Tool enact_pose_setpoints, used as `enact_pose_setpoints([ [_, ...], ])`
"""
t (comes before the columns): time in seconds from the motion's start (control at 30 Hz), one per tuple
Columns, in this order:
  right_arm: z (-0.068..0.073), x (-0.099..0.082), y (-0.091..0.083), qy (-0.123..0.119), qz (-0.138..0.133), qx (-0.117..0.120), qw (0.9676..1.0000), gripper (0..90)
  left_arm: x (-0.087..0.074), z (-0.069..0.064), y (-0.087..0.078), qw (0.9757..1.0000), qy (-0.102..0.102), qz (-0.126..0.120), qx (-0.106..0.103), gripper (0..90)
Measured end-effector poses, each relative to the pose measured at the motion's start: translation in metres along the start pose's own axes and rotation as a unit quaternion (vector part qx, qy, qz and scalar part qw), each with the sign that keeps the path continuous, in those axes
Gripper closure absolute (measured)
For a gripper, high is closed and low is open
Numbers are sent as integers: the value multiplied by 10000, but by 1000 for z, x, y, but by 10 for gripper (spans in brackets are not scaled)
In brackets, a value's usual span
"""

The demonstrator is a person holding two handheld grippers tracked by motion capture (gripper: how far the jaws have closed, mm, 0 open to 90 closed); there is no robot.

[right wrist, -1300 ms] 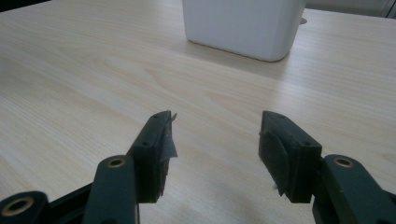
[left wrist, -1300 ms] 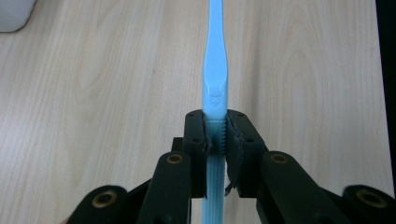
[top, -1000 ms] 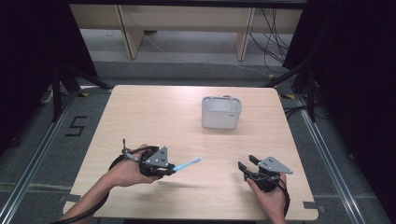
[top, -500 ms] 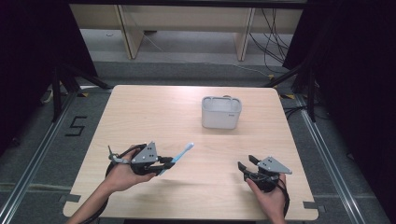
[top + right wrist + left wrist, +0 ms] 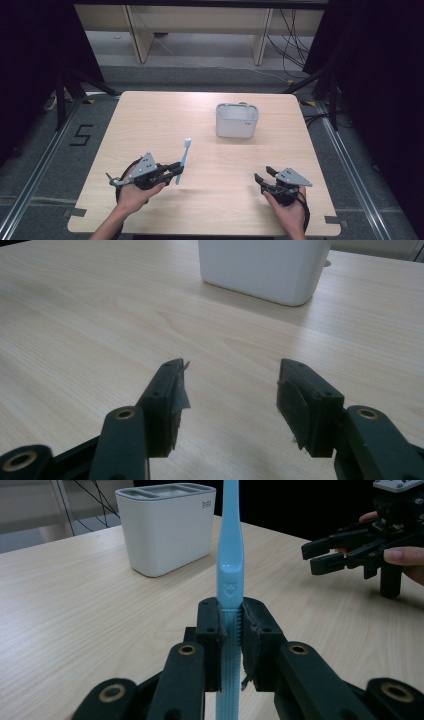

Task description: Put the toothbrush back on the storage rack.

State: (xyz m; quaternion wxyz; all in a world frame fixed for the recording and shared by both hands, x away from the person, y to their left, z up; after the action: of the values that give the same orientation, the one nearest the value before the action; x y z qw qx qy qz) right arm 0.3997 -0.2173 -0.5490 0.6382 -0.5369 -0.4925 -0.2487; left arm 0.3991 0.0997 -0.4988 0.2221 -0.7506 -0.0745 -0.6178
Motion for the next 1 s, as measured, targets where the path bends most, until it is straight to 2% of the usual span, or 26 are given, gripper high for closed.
enact_pose_setpoints([
  [0.13, -1, 0, 0, -16, -45, -87, 10000, 462, 0, -1, 3, 9999, -6, -128, 64, 784],
  [0.17, -1, 0, 0, -16, -47, -90, 9999, 464, 0, 0, 2, 9996, -31, -213, 161, 784],
  [0.23, 0, 0, 0, 20, -56, -38, 10000, 468, -1, 0, 3, 9996, -42, -215, 162, 784],
  [0.37, -1, 1, -1, -7, -103, -83, 9999, 480, 0, 1, 3, 9988, -45, -386, 296, 784],
  [0.4, -2, 2, -1, -64, -158, -79, 9998, 483, 0, 1, 2, 9986, -37, -425, 308, 784],
  [0.43, -2, 1, -2, 2, -144, -117, 9998, 486, 0, 1, 3, 9985, -23, -455, 314, 784],
  [0.53, -3, 2, -2, 0, -218, -158, 9996, 489, 0, 1, 3, 9983, -18, -483, 324, 784],
  [0.6, -4, 3, -3, 80, -290, -135, 9995, 493, 0, 1, 4, 9980, -80, -539, 320, 784],
  [0.67, -5, 4, -3, 47, -360, -187, 9992, 494, 0, 0, 4, 9979, -109, -563, 285, 784],
  [0.7, -4, 4, -3, 117, -377, -130, 9991, 494, 0, 0, 4, 9979, -109, -563, 285, 784],
  [0.83, -2, 6, -3, 122, -442, -80, 9989, 503, 0, 2, 5, 9976, -129, -622, 285, 784],
  [0.87, 2, 7, -6, 289, -365, -56, 9989, 511, 1, 2, 6, 9971, -121, -706, 254, 784],
  [0.9, 5, 12, -6, 366, -520, 49, 9980, 526, 0, 2, 6, 9976, -82, -616, 289, 784],
  [0.93, 5, 12, -6, 366, -520, 49, 9980, 526, 0, 2, 6, 9976, -82, -616, 289, 784],
  [0.97, 7, 21, -8, 329, -693, 149, 9969, 545, 1, 1, 9, 9976, -51, -643, 262, 784],
  [1.0, 10, 23, -9, 364, -696, 234, 9966, 552, 1, 1, 9, 9977, -50, -628, 265, 784],
])
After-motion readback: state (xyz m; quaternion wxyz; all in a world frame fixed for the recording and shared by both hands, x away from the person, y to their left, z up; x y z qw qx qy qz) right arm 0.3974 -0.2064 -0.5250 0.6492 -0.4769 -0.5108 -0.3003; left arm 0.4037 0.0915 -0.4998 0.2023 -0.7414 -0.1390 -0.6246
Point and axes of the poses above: each handheld gripper's, and its own axes: y roughly forward along the jaws, x roughly out of its top, z roughly to its left, the point moved 8 cm from there along y, roughly forward along the jaws, and after that the axes turned 12 degrees about -x, right-handed, at the moved point
